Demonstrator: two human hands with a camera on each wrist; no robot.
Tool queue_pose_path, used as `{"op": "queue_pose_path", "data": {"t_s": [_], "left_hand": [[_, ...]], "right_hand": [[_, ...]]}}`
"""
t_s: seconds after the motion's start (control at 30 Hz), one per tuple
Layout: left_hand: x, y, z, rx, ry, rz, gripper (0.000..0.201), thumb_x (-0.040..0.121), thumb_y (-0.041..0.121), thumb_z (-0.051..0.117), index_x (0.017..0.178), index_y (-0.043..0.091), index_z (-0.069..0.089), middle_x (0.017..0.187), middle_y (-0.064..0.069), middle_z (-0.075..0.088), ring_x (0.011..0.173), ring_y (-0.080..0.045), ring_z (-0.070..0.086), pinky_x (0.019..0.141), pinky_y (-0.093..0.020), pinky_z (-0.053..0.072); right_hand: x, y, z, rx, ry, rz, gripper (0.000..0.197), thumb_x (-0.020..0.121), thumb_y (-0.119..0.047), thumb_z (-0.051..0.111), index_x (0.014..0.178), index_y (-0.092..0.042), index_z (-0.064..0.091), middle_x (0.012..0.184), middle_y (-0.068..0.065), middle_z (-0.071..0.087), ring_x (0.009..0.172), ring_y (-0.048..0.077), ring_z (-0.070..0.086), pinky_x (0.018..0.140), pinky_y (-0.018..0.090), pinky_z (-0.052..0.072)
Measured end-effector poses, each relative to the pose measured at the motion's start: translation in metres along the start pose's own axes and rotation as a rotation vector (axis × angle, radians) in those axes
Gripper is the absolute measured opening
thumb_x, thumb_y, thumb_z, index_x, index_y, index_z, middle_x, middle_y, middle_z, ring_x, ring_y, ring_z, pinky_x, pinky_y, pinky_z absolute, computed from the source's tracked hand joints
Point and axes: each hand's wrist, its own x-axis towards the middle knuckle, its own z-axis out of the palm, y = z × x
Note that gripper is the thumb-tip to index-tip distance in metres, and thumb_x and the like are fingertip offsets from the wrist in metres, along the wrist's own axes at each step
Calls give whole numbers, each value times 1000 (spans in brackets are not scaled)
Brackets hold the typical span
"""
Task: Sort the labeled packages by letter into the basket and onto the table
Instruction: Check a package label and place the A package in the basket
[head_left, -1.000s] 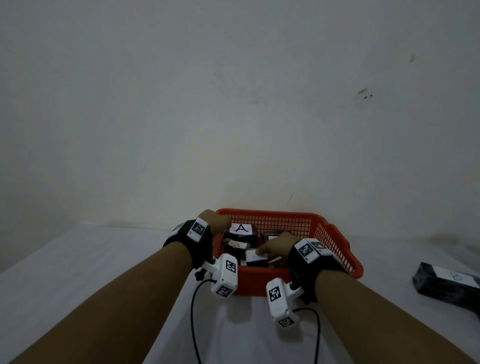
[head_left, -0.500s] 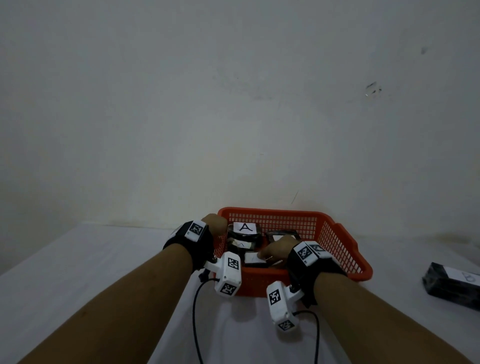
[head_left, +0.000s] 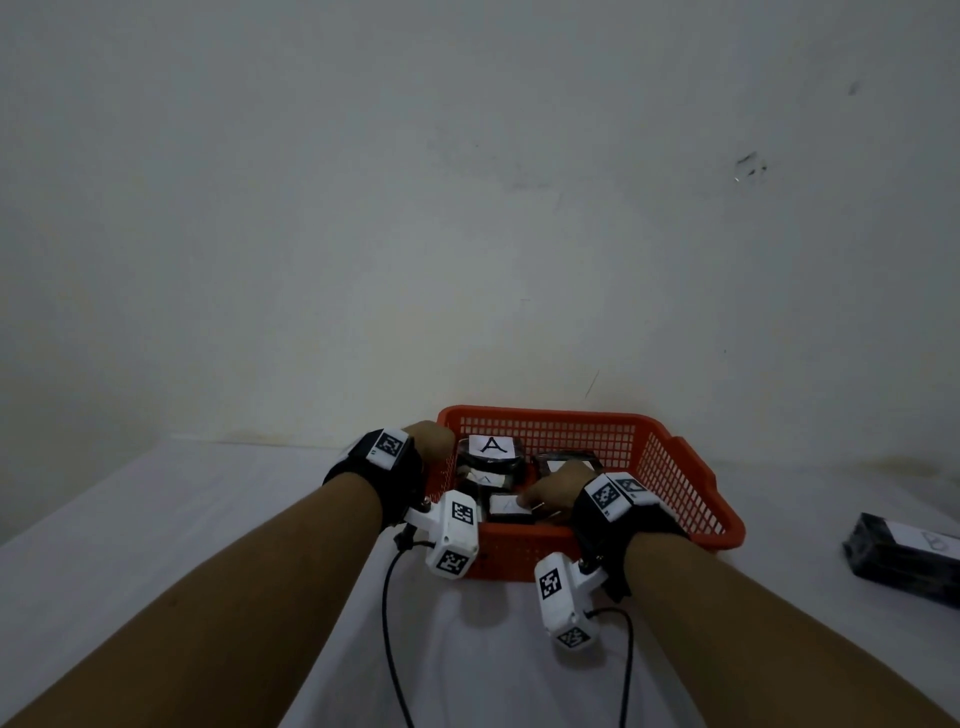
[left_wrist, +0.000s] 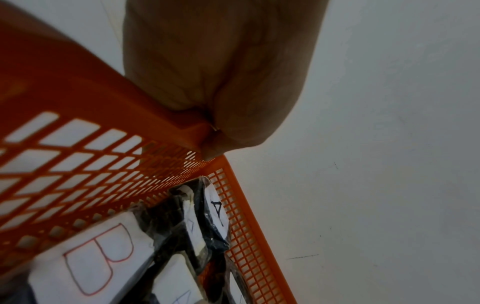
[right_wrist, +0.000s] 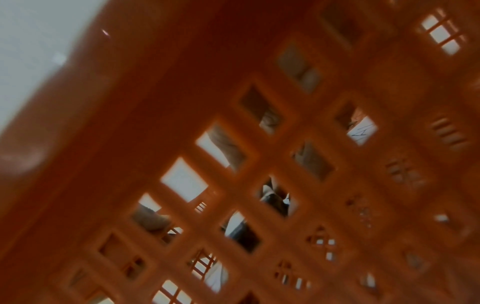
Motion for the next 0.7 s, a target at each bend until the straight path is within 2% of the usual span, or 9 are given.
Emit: {"op": "queue_pose_path", "data": {"t_s": [0.13,0.2,0.27,0.37,0.43,0.5,0.57,0.63,0.7], "left_hand": [[-3,0,0,-60,-27,-10,25,96,0,39,96,-3,64,97,-24,69,90,-33,67,99,-52,52],[-5,0,-2,-49,-10,2,27,95,1,39,99,-3,66,98,-25,70,91,-34,69,100,-57,50],[-2,-2,-4,-28,-6,0,27,93,1,40,101,-4,66,98,-26,72,96,-39,71,100,-61,49],[-3,-2,-9,1,-23,-12,22,92,5,46,105,-4,63,103,-26,74,94,-37,73,96,-54,53],[-10,1,-14,80,-17,0,23,92,12,52,107,-2,63,109,-23,73,93,-35,73,93,-51,56],[-18,4,-20,201,41,54,21,93,17,56,104,1,64,108,-16,68,89,-31,69,88,-45,59],[-32,7,-27,205,65,83,31,92,23,60,114,2,63,116,-15,62,98,-34,66,91,-43,57],[-50,8,-32,236,96,107,40,96,28,62,125,1,58,121,-16,59,109,-37,62,90,-42,54],[-72,8,-35,303,146,165,40,98,29,62,124,-2,59,120,-17,59,110,-35,61,88,-41,53]], "right_hand": [[-4,-4,-2,-14,-8,14,63,41,-42,89,96,-11,78,102,10,80,98,29,76,92,46,62],[-15,-9,-4,-45,-13,-7,39,60,-38,88,89,-14,77,105,12,79,101,29,76,95,47,61],[-27,-15,-6,-32,30,-32,18,77,-27,84,80,-12,74,99,14,79,95,30,76,94,50,61],[-41,-25,-14,40,132,-60,15,84,-12,78,91,0,73,95,15,77,82,28,76,76,38,66],[-54,-33,-22,8,232,-141,19,85,-13,74,93,4,76,92,15,78,79,29,76,69,38,66],[-73,-40,-30,-43,346,-246,19,89,-17,70,91,-1,81,92,14,80,85,31,76,73,38,64],[-95,-43,-35,-11,404,-331,17,92,-18,69,92,-6,82,95,12,80,90,28,76,77,34,61],[-116,-44,-35,41,426,-400,12,91,-18,71,91,-11,81,95,9,79,92,26,75,86,36,61],[-137,-42,-33,66,403,-460,6,90,-17,73,89,-15,79,90,4,77,91,23,74,86,36,60]]}}
